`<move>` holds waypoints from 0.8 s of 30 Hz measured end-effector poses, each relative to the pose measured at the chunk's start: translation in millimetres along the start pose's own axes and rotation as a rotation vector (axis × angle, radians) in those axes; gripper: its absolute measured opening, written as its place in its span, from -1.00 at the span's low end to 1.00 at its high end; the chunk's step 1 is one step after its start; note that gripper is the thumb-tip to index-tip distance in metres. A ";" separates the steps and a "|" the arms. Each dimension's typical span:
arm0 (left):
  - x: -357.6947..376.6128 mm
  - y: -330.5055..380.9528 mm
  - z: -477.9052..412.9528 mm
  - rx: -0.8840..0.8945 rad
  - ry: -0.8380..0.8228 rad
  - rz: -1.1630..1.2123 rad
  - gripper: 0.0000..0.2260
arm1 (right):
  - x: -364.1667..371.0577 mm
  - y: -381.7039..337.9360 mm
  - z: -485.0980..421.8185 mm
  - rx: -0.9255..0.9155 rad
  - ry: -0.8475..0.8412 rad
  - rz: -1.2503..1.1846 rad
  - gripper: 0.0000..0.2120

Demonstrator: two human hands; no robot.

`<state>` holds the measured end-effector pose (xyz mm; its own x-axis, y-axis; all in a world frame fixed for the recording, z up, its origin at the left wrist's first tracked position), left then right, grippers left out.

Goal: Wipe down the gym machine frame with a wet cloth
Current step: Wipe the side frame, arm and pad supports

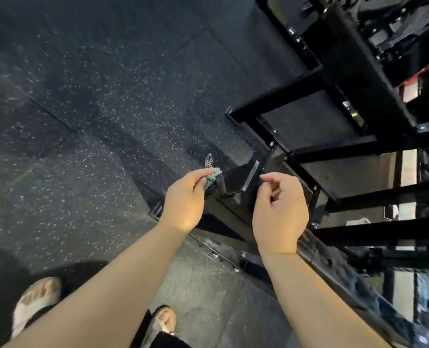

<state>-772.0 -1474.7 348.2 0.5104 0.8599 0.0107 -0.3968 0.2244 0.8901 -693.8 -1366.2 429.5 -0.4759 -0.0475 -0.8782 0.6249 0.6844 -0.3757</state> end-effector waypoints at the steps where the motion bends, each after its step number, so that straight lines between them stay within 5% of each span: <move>1: 0.0 8.8 5.4 0.032 0.032 -0.025 -0.72 | 0.9 -1.4 -0.4 -0.037 0.013 0.018 -0.85; 7: 4.3 57.0 46.3 0.269 -0.136 0.215 -0.70 | 3.1 -1.2 0.9 -0.082 0.005 0.070 -0.78; 13: 14.5 38.1 26.8 -0.146 -0.191 0.307 -0.74 | 2.9 -3.4 -1.2 -0.066 -0.036 0.081 -0.77; 20: 7.1 82.7 59.6 0.082 -0.310 0.187 -0.68 | 0.2 -8.0 -1.8 -0.045 -0.046 0.108 -0.78; 24: 9.9 60.6 27.0 -0.234 -0.196 0.191 -0.70 | 1.5 -7.9 -0.2 -0.050 -0.051 0.113 -0.80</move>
<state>-770.4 -1465.0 414.6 0.5381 0.7970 0.2743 -0.6515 0.1868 0.7353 -699.6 -1371.5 431.3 -0.3717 -0.0040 -0.9283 0.6407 0.7226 -0.2597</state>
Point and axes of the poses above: each hand's wrist, its own z-axis away from the middle knuckle, its own x-axis out of the palm, y = z × x, the point moved 3 cm from there along -z, towards the middle knuckle, and after that the axes turned 2 degrees about z, right-handed, at the moved point
